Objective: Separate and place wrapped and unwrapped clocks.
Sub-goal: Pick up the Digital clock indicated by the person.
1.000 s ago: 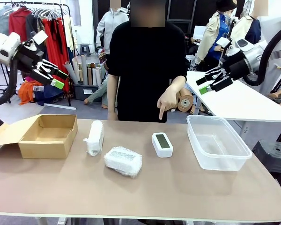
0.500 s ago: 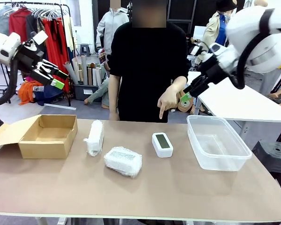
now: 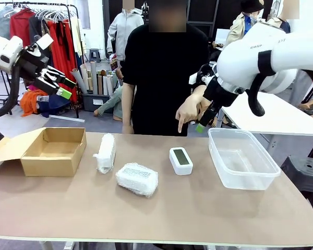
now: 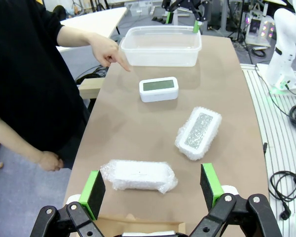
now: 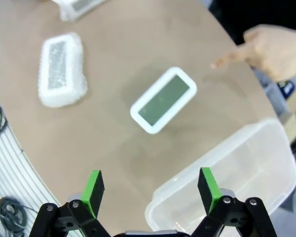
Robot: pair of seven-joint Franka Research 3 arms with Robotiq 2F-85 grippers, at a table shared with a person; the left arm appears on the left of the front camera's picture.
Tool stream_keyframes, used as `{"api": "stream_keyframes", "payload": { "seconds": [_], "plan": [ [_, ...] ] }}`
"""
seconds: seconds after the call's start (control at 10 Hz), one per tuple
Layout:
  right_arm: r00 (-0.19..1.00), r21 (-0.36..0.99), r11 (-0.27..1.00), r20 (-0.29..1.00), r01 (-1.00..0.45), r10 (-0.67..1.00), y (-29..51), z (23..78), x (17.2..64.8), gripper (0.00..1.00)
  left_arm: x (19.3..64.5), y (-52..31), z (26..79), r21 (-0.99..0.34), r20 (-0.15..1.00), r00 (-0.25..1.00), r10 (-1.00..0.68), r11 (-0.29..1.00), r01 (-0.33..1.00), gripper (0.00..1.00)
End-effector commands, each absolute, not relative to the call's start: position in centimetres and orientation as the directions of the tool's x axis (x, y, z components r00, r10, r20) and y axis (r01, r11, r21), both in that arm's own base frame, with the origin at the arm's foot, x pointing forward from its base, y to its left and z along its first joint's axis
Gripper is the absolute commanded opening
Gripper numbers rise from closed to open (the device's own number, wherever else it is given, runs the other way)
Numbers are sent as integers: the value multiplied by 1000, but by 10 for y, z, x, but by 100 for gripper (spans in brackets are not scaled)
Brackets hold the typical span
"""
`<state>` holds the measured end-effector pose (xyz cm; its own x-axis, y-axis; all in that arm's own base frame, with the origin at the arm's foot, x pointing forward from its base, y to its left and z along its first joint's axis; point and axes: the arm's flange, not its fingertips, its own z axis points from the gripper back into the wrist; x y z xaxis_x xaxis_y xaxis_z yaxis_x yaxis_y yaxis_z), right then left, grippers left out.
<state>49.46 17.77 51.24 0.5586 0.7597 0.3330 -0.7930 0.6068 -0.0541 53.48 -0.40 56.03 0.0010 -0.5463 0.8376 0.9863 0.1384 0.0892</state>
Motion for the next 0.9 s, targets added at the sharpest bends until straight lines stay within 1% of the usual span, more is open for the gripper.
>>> {"api": "stream_keyframes", "payload": {
  "seconds": [0.0,0.1,0.2,0.3,0.4,0.8],
  "plan": [
    [658,-100,707,294,-700,693,183,494,488,100,534,-4,563,96,838,-2,-545,144,985,100],
    [675,-138,726,286,-674,680,181,486,486,100,534,-4,563,96,838,-2,-545,144,985,100],
    [688,-133,738,283,-662,669,182,478,485,100,534,-4,563,96,838,-2,-545,144,985,100],
    [669,-79,714,290,-696,685,184,473,483,100,534,-4,563,96,838,-2,-545,144,985,100],
    [663,-102,709,284,-698,693,173,483,489,100,534,-4,563,96,838,-2,-545,144,985,100],
    [663,-102,709,284,-698,693,173,483,489,100,534,-4,563,96,838,-2,-545,144,985,100]
  ]
}}
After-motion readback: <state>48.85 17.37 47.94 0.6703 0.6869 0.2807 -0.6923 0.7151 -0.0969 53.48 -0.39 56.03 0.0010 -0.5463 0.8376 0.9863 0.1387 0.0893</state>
